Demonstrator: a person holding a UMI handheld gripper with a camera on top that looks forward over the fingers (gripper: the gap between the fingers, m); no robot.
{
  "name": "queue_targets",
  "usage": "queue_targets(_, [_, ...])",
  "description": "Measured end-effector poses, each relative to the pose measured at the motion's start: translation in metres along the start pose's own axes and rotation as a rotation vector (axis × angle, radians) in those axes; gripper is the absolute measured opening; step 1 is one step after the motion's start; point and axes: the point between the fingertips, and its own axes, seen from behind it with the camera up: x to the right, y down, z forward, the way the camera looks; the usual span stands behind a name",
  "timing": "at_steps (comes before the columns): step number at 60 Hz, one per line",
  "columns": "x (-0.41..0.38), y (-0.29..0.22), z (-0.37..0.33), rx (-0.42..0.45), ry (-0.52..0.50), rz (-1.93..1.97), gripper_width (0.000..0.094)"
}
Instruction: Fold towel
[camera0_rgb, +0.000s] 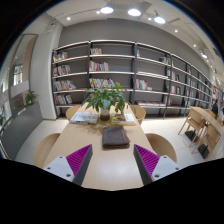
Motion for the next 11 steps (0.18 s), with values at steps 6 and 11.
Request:
queue_targets(6, [-0.007,0.009,-0.008,-0.001,-0.007,0.009,0.0835])
queue_targets(11, [-0.010,0.013,-0.014,-0.004,-0.013,0.013,0.0835])
